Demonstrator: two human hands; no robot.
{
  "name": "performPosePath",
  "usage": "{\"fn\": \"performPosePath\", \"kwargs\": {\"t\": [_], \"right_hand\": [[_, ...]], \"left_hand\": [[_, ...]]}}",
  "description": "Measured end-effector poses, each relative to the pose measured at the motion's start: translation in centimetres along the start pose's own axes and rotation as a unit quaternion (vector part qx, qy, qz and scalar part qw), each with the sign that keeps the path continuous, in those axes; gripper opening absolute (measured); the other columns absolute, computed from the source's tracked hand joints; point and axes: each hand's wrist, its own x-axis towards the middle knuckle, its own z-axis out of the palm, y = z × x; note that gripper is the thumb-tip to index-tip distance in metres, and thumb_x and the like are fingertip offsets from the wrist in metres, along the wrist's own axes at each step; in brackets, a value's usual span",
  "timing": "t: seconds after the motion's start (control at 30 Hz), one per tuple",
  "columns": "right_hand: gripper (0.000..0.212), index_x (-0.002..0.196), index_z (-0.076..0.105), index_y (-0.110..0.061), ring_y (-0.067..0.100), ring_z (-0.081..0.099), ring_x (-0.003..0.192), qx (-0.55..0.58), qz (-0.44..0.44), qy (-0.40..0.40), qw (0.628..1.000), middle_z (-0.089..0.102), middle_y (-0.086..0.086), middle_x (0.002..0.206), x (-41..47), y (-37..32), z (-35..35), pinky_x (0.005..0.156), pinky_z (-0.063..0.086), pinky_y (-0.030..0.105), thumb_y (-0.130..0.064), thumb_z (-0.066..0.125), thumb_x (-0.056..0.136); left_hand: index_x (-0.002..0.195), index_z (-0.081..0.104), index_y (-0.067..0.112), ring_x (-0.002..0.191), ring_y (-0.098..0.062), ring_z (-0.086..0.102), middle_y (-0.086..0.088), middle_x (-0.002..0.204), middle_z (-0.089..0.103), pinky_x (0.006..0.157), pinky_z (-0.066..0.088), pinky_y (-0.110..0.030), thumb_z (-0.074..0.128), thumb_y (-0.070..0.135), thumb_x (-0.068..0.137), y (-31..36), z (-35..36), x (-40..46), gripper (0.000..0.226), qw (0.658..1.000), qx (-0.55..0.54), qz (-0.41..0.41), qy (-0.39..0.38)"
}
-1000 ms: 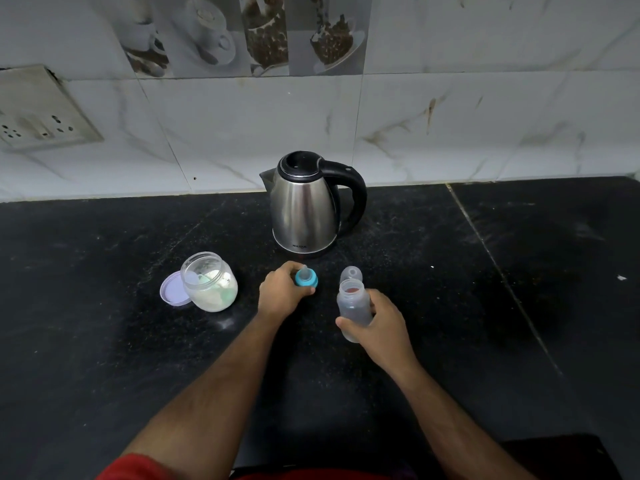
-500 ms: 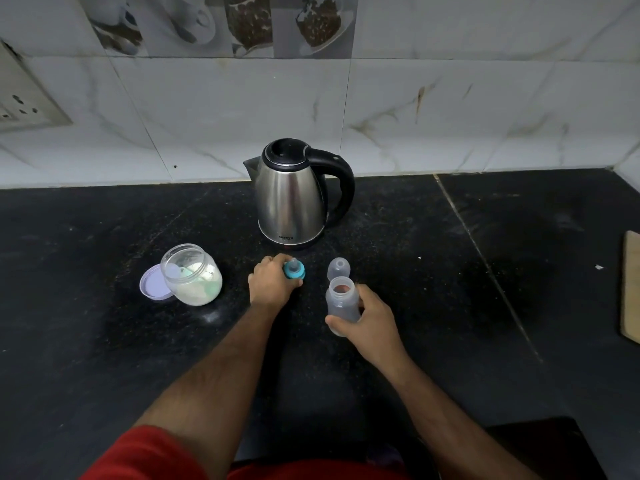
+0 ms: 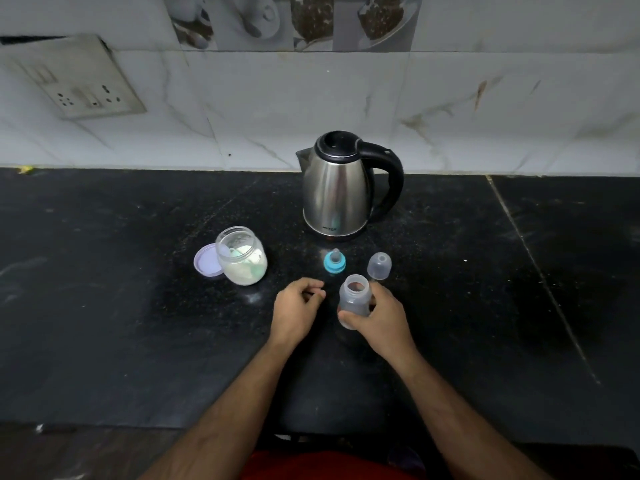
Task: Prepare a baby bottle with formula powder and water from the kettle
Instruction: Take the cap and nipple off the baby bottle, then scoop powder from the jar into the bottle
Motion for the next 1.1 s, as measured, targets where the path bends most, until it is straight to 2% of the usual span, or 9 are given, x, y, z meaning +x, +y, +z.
{"fn": "performPosePath", "kwargs": {"t": [0.1, 0.23, 0.4, 0.67, 0.93, 1.03, 1.1], "right_hand": [[0.047, 0.106, 0.062, -0.029, 0.001, 0.061, 0.097, 0.002, -0.018, -0.021, 1.0, 0.066, -0.016, 0.102, 0.3, -1.0, 1.5, 0.084, 0.05, 0.024, -0.027, 0.087, 0.066], [0.048, 0.107, 0.062, -0.025, 0.003, 0.063, 0.095, 0.013, -0.033, -0.037, 0.999, 0.068, -0.013, 0.1, 0.9, -2.3, 3.5, 0.08, 0.049, 0.02, -0.021, 0.087, 0.066], [0.05, 0.111, 0.063, -0.021, 0.009, 0.064, 0.098, -0.001, -0.034, -0.047, 0.998, 0.069, -0.008, 0.105, 1.7, -3.2, 5.7, 0.086, 0.052, 0.028, -0.02, 0.087, 0.067], [0.049, 0.11, 0.061, -0.021, 0.008, 0.063, 0.098, -0.001, -0.017, -0.044, 0.999, 0.068, -0.01, 0.105, 2.0, -4.9, 7.9, 0.079, 0.045, 0.017, -0.016, 0.086, 0.069], [0.054, 0.117, 0.06, -0.02, 0.012, 0.063, 0.107, -0.031, -0.006, -0.036, 0.999, 0.068, -0.006, 0.114, 2.1, -5.2, 8.8, 0.087, 0.048, 0.023, -0.017, 0.086, 0.07], [0.078, 0.139, 0.048, -0.019, 0.017, 0.055, 0.126, -0.055, 0.005, -0.056, 0.997, 0.06, -0.001, 0.136, 1.8, -4.9, 8.5, 0.104, 0.046, 0.033, -0.016, 0.085, 0.07], [0.091, 0.151, 0.034, -0.018, 0.021, 0.046, 0.137, -0.073, 0.011, -0.052, 0.996, 0.047, 0.004, 0.149, 1.4, -4.8, 8.0, 0.112, 0.04, 0.041, -0.016, 0.082, 0.073]], "left_hand": [[0.107, 0.074, 0.018, 0.086, 0.0, 0.067, 0.009, 0.099, 0.074, 0.085, 0.054, -0.018, 0.068, 0.01, 0.09, -1.0, -1.2, -1.1, 0.019, 0.999, -0.033, -0.011, -0.029], [0.113, 0.073, 0.022, 0.095, 0.0, 0.069, 0.011, 0.107, 0.075, 0.09, 0.057, -0.03, 0.064, 0.006, 0.092, -2.2, -2.6, -1.8, 0.028, 0.997, -0.06, -0.009, -0.05], [0.118, 0.071, 0.021, 0.098, 0.004, 0.068, 0.012, 0.11, 0.073, 0.093, 0.056, -0.031, 0.061, 0.001, 0.092, -2.7, -4.2, -1.9, 0.035, 0.996, -0.067, -0.011, -0.055], [0.122, 0.069, 0.018, 0.105, -0.003, 0.067, 0.007, 0.115, 0.073, 0.098, 0.054, -0.036, 0.062, 0.002, 0.091, -3.4, -6.1, -0.9, 0.035, 0.996, -0.06, -0.016, -0.063], [0.128, 0.065, 0.017, 0.107, -0.004, 0.067, 0.006, 0.122, 0.07, 0.1, 0.053, -0.037, 0.064, 0.001, 0.089, -4.0, -7.4, -0.4, 0.042, 0.993, -0.06, -0.006, -0.101], [0.131, 0.062, 0.014, 0.106, -0.003, 0.066, 0.001, 0.126, 0.069, 0.103, 0.051, -0.033, 0.065, 0.003, 0.09, -4.5, -7.8, -0.7, 0.043, 0.994, -0.061, -0.015, -0.094], [0.122, 0.068, 0.015, 0.098, -0.003, 0.067, 0.001, 0.115, 0.072, 0.099, 0.053, -0.035, 0.067, 0.008, 0.09, -5.0, -8.3, -0.8, 0.033, 0.996, -0.065, -0.024, -0.057]]}}
